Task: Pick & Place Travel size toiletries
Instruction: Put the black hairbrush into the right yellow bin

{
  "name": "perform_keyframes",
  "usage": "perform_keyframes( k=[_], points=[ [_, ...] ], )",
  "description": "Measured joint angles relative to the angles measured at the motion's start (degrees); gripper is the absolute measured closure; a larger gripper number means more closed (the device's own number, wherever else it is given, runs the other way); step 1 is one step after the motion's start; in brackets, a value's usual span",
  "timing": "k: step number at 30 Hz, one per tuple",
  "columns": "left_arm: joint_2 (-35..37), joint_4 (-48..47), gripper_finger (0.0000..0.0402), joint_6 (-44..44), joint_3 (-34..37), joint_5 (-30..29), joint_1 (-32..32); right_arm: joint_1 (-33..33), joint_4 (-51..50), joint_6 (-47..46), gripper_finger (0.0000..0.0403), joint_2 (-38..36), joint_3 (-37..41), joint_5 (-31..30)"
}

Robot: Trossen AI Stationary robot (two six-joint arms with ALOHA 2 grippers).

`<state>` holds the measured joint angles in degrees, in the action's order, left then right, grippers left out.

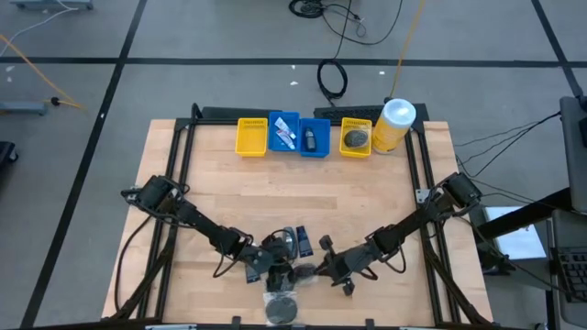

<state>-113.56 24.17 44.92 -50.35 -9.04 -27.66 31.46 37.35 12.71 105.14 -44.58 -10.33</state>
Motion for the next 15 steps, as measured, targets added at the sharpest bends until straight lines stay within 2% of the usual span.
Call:
perform_keyframes(
  k=[9,15],
  points=[
    [0.0,0.2,0.0382,-2.3,0.0,-1.5,0.2,0.0,-0.5,-0.9,0.04,0.0,0.0,1.2],
    [2.6,-0.7,0.0382,-5.8,0.2,-3.4,0.7,0.3,-1.2,-0.6,0.0401,-1.3,0.0,-0.4]
  ],
)
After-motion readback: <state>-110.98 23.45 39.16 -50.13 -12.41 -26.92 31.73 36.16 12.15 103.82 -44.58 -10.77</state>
